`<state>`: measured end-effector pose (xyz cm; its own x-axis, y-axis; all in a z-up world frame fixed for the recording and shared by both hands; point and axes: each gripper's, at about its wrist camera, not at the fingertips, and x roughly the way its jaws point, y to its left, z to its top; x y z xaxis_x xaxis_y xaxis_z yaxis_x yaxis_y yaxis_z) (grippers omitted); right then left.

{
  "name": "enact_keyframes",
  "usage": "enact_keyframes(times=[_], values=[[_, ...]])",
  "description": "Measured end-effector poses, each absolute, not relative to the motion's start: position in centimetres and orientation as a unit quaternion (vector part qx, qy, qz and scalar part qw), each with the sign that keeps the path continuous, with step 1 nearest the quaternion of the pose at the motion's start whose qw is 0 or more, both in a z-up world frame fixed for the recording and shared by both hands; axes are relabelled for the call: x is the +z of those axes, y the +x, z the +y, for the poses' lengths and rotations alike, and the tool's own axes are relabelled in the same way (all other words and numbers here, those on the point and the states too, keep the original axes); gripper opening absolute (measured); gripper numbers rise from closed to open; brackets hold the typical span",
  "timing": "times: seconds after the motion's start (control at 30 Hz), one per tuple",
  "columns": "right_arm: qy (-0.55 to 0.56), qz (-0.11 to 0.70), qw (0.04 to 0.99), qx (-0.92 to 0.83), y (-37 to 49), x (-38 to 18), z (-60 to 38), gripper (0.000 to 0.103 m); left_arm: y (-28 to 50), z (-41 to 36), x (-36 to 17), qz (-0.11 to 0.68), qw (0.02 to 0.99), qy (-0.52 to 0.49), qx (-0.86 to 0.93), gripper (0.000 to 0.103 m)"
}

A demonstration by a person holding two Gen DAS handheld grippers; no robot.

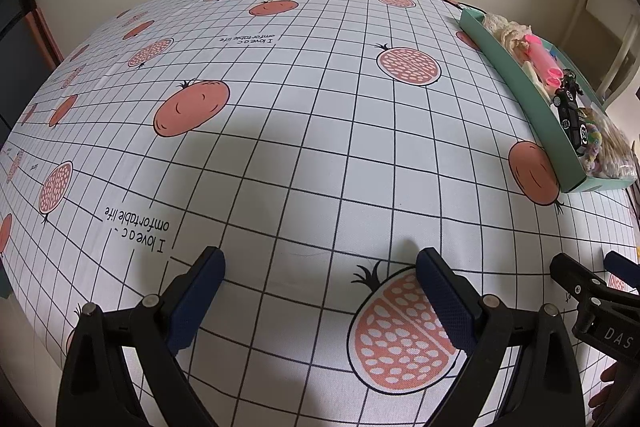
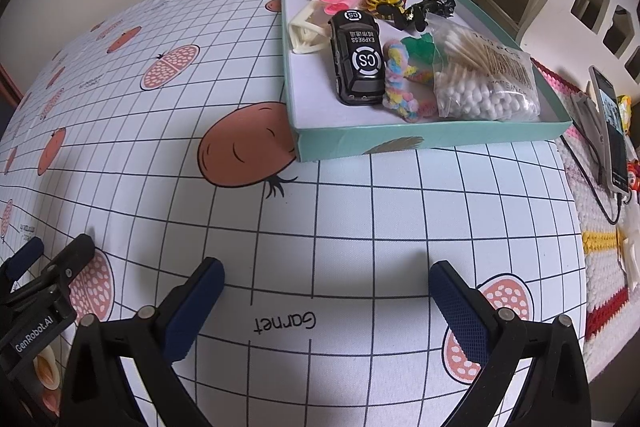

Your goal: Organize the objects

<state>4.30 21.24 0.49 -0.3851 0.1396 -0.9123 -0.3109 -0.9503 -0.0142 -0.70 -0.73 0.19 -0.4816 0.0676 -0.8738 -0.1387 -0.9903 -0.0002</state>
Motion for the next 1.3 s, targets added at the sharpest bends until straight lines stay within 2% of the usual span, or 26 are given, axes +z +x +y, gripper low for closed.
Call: enact_keyframes(times=[1.3], values=[[-0.536, 0.078, 0.134, 0.830, 4.55, 0.40, 21.77, 0.103, -0.74, -0.79, 0.13, 0.037, 0.063, -0.505, 0.860, 0.097]])
